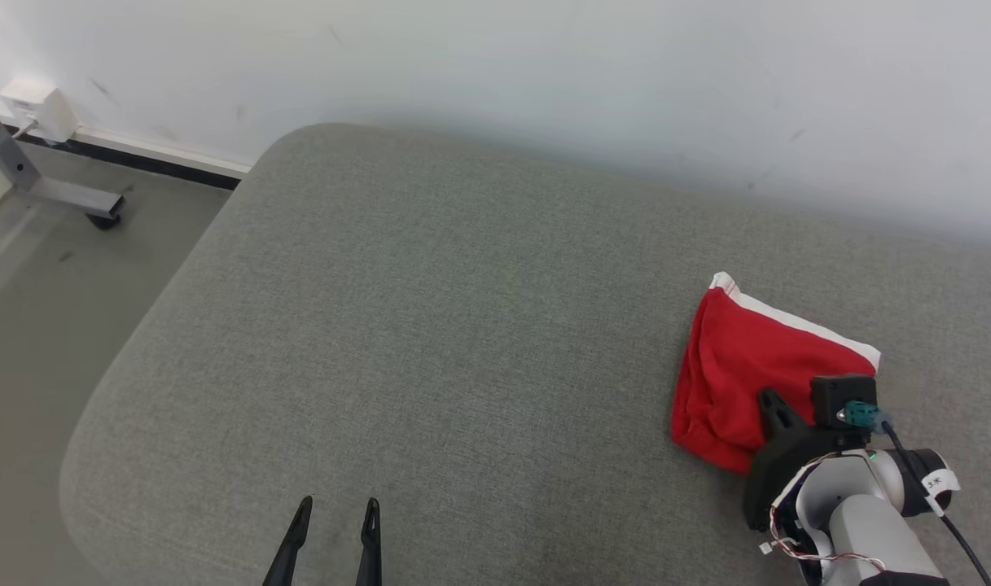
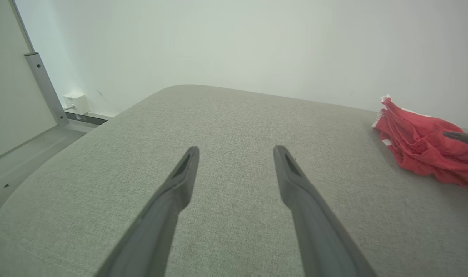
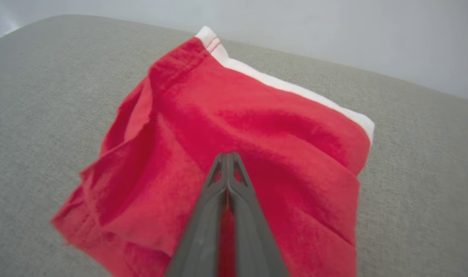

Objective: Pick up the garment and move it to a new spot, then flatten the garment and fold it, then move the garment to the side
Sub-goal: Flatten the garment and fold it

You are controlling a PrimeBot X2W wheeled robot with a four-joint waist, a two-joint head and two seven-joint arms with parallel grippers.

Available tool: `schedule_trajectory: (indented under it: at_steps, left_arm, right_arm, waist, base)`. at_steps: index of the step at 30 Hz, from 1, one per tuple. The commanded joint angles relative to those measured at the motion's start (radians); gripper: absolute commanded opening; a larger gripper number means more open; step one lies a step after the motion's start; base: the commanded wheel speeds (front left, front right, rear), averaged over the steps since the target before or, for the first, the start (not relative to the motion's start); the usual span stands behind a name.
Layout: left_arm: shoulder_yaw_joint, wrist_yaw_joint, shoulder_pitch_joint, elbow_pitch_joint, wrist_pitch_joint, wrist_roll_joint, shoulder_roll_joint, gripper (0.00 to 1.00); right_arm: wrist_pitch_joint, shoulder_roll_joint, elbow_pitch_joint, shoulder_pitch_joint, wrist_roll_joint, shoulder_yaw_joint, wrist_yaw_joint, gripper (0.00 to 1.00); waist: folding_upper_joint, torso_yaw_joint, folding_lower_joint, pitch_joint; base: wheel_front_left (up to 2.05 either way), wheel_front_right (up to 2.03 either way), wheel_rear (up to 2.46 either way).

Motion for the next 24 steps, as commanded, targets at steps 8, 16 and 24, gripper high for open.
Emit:
schedule_trajectory:
  at_steps: [8,16,24]
  left_arm:
    - [-0.001,0.013,-0.004,-0.005,-0.003,-0.013,0.000,1.00]
    - [-0.001,0.014,-0.012,-0.006,-0.003,-0.011,0.000,1.00]
    - [0.007,0.018,-0.007,-0.001,-0.003,-0.011,0.000,1.00]
  right_arm:
    - [-0.044,0.031,0.097,-0.040,0.017,0.086,-0.003,0.00]
    - [-0.070,0.034,0.136,-0.057,0.106,0.248,-0.003,0.00]
    - [-0.082,0.033,0.094,-0.074,0.267,0.451,-0.003,0.00]
  waist:
    - [0.0000,0.027,0.0000,0.023]
    - [0.0000,0.010,0.0000,0.025]
    - [0.0000,-0.019,0.0000,0.018]
  base:
    - [0.00,0.00,0.00]
    - [0.00,0.00,0.00]
    - [0.00,0.00,0.00]
